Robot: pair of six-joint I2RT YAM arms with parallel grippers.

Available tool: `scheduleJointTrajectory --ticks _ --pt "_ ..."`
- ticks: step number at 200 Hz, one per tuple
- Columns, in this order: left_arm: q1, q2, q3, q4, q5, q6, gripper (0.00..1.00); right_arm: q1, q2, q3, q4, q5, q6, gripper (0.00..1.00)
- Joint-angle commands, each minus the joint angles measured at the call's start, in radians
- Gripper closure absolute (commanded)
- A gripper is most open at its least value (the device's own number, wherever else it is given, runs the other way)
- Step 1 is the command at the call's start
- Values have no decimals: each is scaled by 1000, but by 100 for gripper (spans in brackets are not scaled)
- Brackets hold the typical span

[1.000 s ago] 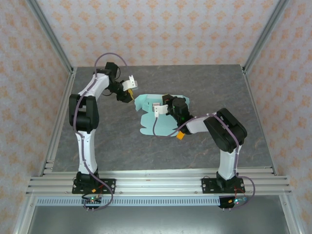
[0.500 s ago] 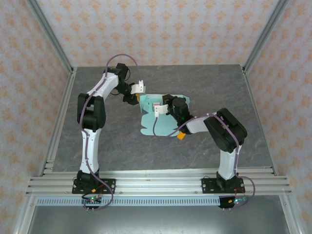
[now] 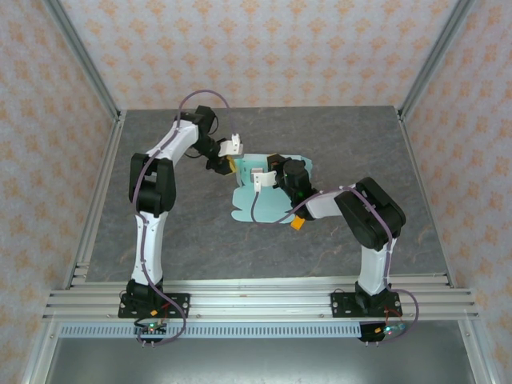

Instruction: Fold the paper box

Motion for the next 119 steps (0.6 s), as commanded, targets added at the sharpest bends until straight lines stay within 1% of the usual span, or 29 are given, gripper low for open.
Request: scheduleJointTrajectory --ticks 1,41,53,73,119 --pt "-18 -45 -31 2 66 -46 65 5 -3 13 -21 -3 -26 100" --pt "-20 -95 -109 102 72 -163 61 13 -4 6 -12 15 -27 100" --pt "-20 -109 -123 133 72 -218 60 16 -6 4 -10 20 -26 100" --pt "-21 -133 -152 184 78 -279 60 19 -7 6 -8 25 -25 100" --pt "-27 -156 -179 235 105 -349 59 25 -5 7 -4 28 -21 100"
